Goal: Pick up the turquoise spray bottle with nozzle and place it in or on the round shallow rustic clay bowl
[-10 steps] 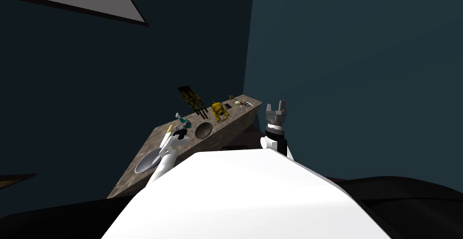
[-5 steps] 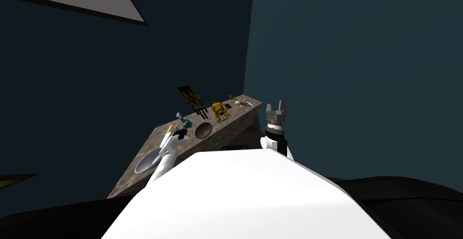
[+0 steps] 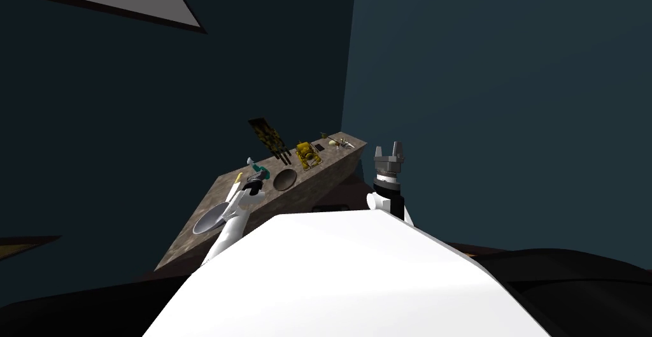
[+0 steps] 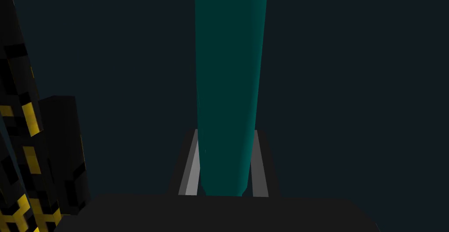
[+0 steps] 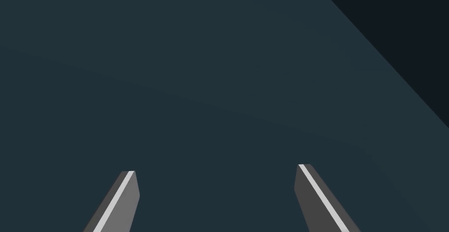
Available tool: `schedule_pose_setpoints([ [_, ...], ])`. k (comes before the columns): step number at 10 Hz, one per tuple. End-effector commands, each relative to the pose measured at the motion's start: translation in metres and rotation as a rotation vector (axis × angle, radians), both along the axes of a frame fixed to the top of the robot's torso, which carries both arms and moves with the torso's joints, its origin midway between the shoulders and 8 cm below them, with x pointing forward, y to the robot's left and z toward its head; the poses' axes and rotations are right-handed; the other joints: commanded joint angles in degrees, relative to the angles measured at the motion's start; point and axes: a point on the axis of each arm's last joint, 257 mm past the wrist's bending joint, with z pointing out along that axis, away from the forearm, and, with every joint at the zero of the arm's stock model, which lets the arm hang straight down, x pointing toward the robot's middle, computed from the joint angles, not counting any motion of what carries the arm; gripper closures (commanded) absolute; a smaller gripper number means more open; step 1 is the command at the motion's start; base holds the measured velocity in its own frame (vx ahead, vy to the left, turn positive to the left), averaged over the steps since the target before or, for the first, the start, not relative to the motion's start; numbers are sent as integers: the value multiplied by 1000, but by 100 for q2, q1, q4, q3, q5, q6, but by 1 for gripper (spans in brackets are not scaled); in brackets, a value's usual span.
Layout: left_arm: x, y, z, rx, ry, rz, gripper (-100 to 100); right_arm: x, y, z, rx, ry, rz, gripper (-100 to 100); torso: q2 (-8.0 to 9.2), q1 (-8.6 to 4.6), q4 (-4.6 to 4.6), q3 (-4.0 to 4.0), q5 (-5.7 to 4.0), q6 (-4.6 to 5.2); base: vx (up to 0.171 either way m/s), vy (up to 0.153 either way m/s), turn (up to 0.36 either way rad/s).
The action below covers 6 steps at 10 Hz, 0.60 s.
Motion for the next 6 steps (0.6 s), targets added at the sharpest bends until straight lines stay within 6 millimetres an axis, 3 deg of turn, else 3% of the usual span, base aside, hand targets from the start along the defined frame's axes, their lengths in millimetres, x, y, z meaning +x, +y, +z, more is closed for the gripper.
schedule_pose_setpoints([
  [1,-1,2,5,-11,-1,15,100,0,0,0,0,0,0,0,0,0,0,0,0,0,-192,-119,32],
  [6,2,2,22,-32,-20,38,100,0,0,0,0,0,0,0,-9,17,5,-1,4,-7,-134,-80,33],
])
